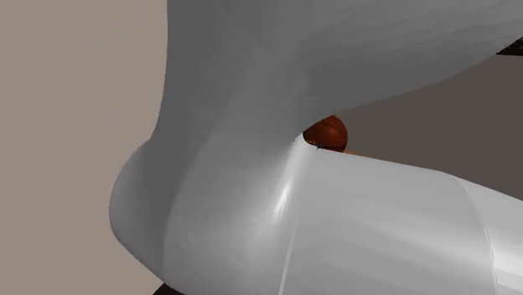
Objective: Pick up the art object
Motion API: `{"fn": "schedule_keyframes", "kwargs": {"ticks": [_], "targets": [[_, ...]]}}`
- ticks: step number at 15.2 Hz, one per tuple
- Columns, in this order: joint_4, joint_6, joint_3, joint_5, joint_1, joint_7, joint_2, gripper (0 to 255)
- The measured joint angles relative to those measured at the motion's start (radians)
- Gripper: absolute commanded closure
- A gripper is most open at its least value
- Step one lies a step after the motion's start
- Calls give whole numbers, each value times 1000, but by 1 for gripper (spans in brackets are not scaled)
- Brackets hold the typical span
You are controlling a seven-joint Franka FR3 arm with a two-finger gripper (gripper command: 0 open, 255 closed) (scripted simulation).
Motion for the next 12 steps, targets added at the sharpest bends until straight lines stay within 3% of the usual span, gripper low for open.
{"fn": "schedule_keyframes", "kwargs": {"ticks": [6, 9, 12], "targets": [[139, 152, -23, -91, 67, 99, 264, 0], [183, 197, -41, -112, 106, 131, 344, 0], [199, 230, -47, -116, 113, 131, 391, 0]]}}
